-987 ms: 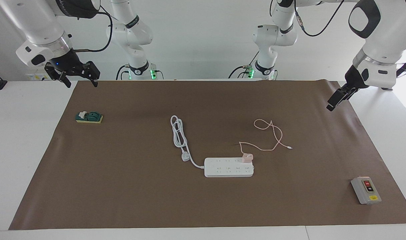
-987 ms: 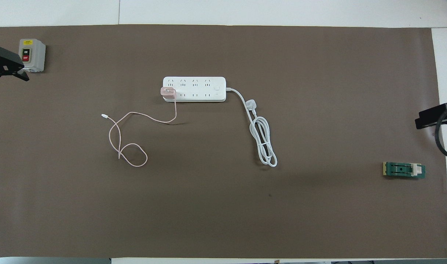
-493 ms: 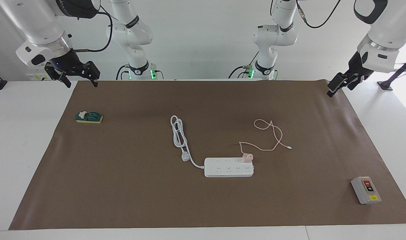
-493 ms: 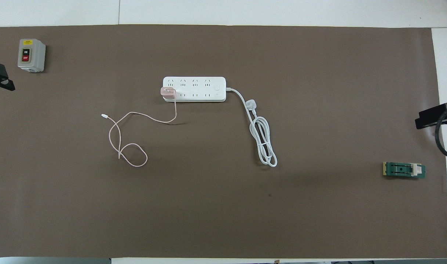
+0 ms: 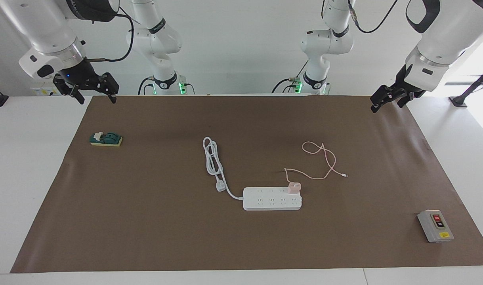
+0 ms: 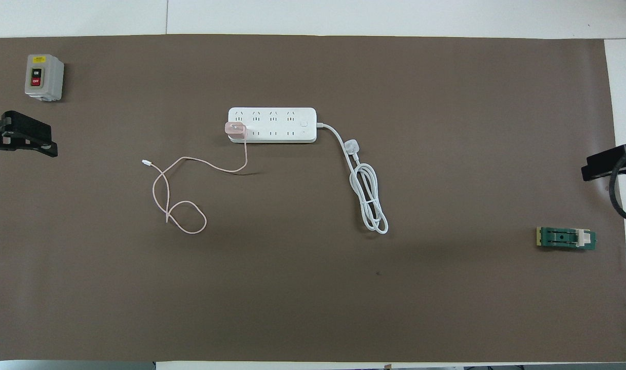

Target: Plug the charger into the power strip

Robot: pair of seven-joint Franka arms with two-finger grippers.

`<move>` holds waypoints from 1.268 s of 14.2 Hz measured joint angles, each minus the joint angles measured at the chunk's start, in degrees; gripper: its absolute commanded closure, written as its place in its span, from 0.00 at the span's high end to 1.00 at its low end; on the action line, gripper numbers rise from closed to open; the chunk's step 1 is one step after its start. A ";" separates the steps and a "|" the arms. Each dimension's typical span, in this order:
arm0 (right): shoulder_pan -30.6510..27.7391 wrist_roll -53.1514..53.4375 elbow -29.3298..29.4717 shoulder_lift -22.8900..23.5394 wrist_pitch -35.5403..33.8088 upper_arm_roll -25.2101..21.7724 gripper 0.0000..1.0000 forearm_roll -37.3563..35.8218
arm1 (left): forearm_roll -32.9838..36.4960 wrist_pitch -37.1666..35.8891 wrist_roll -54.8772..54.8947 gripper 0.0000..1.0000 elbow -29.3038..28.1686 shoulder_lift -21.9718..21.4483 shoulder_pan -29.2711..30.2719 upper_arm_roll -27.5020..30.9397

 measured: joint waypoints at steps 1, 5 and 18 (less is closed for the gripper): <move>0.00 0.00 0.00 0.00 0.00 0.00 1.00 0.00 | -0.12 0.00 0.04 1.00 -0.21 -0.10 0.11 -0.03; 0.00 0.00 0.00 0.00 0.00 0.00 1.00 0.00 | -0.26 1.11 0.99 1.00 -1.05 -0.79 0.31 -0.56; 0.00 0.00 0.00 0.00 0.00 0.00 1.00 0.00 | -0.30 3.52 8.72 1.00 -3.80 -2.56 -0.26 -2.51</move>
